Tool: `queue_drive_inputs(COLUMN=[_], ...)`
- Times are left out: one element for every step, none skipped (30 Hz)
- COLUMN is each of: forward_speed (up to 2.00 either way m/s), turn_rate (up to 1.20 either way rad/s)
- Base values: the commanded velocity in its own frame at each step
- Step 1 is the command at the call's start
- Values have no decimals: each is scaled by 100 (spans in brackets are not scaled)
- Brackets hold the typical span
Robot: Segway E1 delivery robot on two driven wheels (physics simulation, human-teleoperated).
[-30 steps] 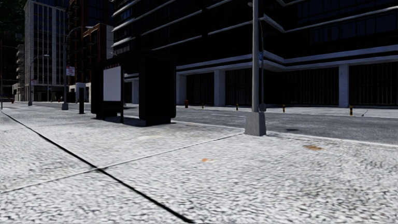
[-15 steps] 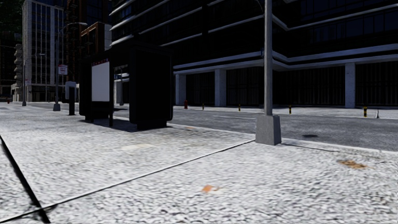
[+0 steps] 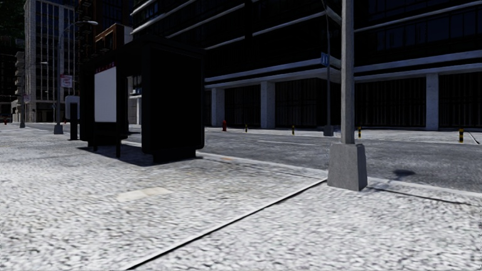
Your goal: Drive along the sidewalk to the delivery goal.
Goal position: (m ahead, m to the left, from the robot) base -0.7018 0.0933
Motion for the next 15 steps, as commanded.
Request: queue_drive_inputs(forward_speed=[0,0,0,0,0,0,0,0,0,0,0,0,0,0,0], turn_rate=[0,0,0,0,0,0,0,0,0,0,0,0,0,0,0])
